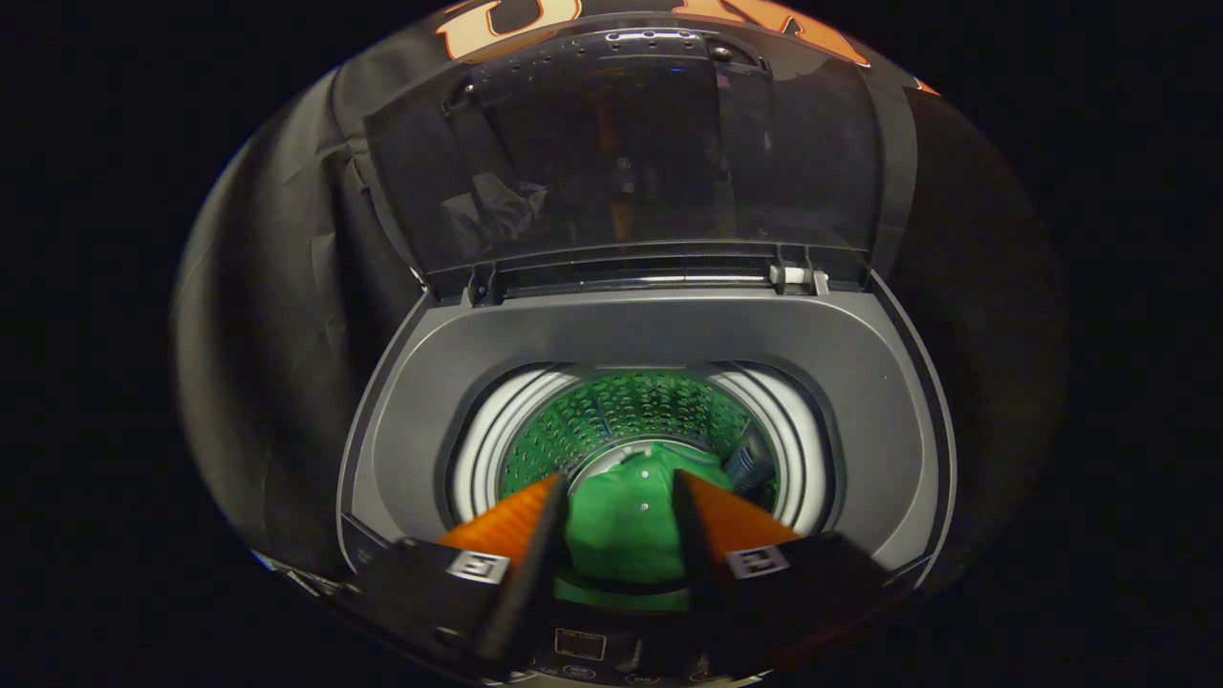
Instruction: Put the clothes into the washing machine and then close the washing machine lid.
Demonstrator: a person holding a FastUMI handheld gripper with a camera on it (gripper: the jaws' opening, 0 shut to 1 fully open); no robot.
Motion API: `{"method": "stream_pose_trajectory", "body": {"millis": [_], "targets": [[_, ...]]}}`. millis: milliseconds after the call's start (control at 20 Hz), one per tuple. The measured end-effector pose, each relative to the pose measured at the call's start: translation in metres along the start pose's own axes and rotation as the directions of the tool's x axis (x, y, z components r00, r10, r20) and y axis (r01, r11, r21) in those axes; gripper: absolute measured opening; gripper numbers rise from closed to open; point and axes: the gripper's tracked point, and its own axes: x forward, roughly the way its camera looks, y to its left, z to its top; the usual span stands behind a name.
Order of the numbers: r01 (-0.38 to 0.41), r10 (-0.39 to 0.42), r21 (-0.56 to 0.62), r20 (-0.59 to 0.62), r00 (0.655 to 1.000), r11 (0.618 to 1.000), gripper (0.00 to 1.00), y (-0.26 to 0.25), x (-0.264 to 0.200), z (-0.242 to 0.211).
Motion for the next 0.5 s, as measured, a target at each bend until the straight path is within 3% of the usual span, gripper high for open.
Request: {"method": "stream_pose_trajectory", "body": {"millis": [50,500], "targets": [[0.005,-0.005,0.001,0.004,1.0,1.0,1.0,-0.002,0.0,0.001],[0.03,-0.031,0.022,0.045,0.999,0.999,0.99,-0.009,-0.02,0.004]]}}
